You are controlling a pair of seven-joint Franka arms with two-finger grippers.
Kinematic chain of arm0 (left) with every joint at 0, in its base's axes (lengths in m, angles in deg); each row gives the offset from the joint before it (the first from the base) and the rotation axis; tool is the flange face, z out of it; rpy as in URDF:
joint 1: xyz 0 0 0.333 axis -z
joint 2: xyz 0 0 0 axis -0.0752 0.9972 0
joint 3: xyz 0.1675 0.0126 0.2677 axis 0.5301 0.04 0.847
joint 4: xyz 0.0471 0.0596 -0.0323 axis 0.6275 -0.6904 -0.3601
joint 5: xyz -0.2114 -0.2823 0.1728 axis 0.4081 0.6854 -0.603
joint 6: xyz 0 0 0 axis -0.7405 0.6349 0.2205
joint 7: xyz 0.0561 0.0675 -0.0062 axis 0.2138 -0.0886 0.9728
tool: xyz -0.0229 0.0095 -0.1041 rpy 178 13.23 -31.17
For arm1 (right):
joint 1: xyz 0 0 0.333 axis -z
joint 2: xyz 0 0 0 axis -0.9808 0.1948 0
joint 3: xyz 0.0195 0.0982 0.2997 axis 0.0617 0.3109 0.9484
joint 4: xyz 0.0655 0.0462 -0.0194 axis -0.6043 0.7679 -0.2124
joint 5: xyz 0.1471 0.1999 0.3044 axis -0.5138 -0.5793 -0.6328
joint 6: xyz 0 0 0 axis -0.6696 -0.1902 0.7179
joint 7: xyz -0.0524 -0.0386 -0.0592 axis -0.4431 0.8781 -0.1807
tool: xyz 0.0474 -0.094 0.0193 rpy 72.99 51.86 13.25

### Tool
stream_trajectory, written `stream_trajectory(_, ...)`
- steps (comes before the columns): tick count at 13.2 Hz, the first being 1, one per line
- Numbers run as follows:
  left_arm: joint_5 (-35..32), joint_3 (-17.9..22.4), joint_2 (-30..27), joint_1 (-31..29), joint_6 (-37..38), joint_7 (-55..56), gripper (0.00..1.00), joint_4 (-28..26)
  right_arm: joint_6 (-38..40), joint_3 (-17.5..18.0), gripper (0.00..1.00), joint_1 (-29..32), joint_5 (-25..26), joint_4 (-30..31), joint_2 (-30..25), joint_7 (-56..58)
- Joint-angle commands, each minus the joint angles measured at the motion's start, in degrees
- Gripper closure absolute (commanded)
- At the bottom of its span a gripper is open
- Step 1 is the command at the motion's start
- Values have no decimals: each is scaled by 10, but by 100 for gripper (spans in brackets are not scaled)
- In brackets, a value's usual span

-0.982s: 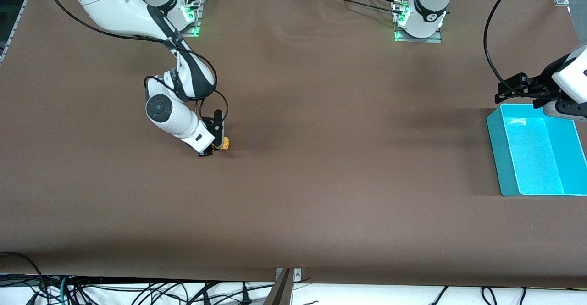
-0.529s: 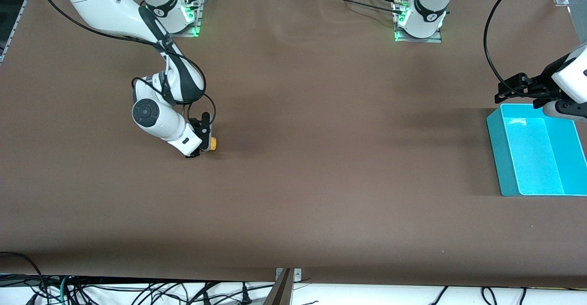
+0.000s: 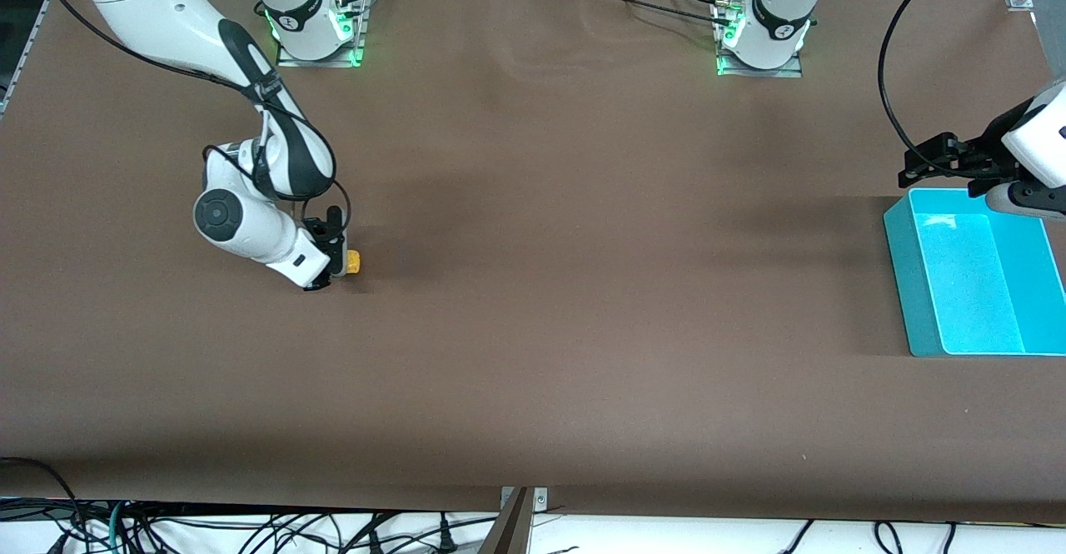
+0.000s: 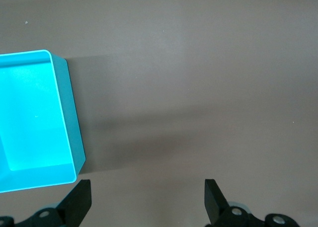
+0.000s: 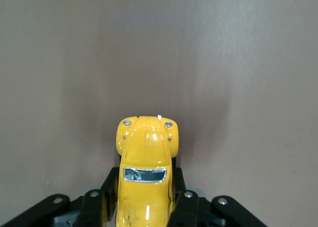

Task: Wind and store yellow beetle car
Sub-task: 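Drag the car backward along the table with the right gripper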

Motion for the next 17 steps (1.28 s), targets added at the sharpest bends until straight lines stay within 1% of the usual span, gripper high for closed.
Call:
stream_trajectory(1,-3,-3,5,-3,2,-5,0,11,-7,-18,89,18,7,19,32,30)
stream_trajectory(8,-3,-3,5,-3,2,-5,0,11,-8,-48,88,19,7,25,31,59)
stream_trajectory(10,-3,-3,5,-2,2,-5,0,11,-8,-48,83,19,6,25,29,59)
stream_trajectory(11,-3,-3,5,-2,2,-5,0,11,-8,-49,74,20,6,25,25,59)
stream_trajectory(12,-3,-3,5,-2,2,-5,0,11,-7,-50,73,20,5,25,18,58)
stream_trajectory(15,-3,-3,5,-2,2,-5,0,11,-8,-55,73,20,5,25,20,59)
stream_trajectory(17,-3,-3,5,-2,2,-5,0,11,-8,-55,70,20,5,25,19,59)
